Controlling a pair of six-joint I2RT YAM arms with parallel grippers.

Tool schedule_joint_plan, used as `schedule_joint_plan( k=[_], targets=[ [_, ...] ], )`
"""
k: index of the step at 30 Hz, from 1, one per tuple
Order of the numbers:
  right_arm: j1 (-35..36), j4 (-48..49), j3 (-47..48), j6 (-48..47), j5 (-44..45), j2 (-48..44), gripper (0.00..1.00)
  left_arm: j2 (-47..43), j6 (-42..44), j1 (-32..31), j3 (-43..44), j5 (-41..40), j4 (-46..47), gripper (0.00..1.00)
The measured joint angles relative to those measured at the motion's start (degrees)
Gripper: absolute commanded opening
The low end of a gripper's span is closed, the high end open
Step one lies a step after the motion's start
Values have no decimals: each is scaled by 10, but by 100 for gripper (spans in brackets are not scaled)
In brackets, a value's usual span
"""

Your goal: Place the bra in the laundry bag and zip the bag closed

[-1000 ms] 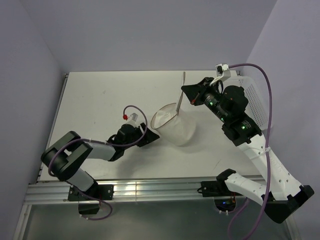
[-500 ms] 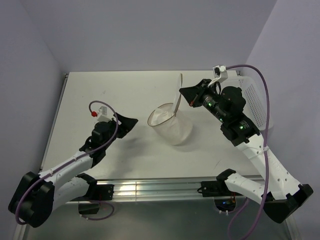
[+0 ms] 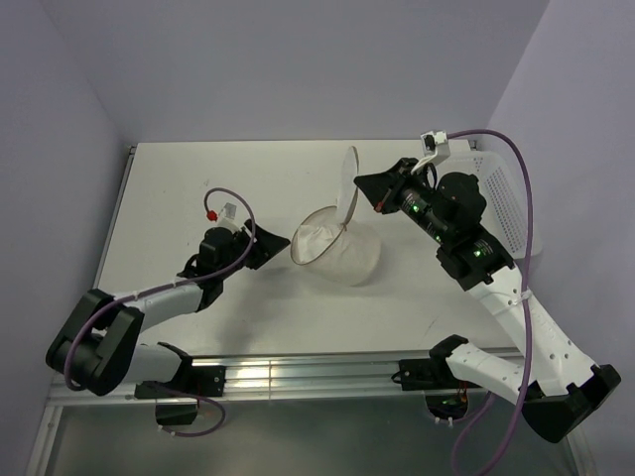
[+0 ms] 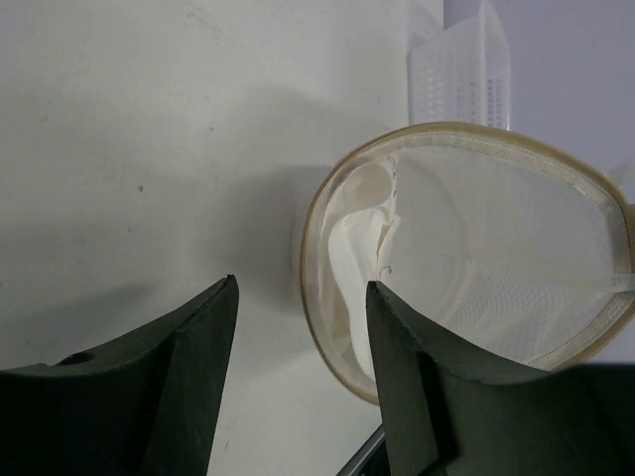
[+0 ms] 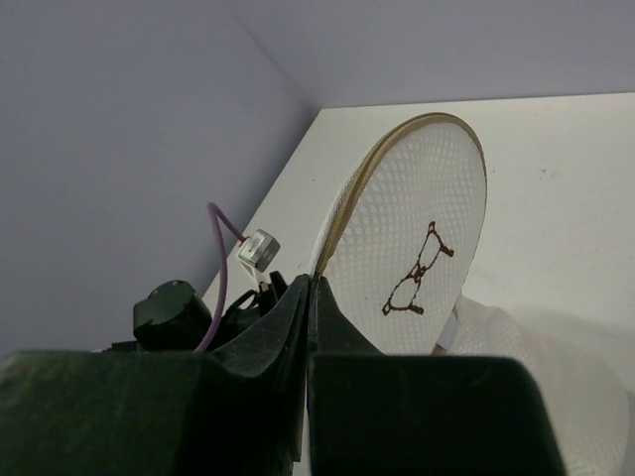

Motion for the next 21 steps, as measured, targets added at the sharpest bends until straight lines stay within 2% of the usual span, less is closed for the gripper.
schedule_joint_plan(
  k=[9, 14, 16, 19, 21],
  targets=[
    [0, 3, -9, 0, 0, 0, 0, 80, 1, 0, 15, 40, 77, 35],
    [0, 5, -9, 0, 0, 0, 0, 98, 0, -5, 16, 54, 94, 32],
    [0, 5, -9, 2, 0, 0, 0, 104, -1, -9, 16, 54, 95, 24],
    [0, 5, -9, 2, 0, -1, 0, 108, 0, -12, 16, 53, 94, 27],
    [0, 5, -9, 2, 0, -1, 0, 108, 0, -12, 16, 49, 93, 25]
  ],
)
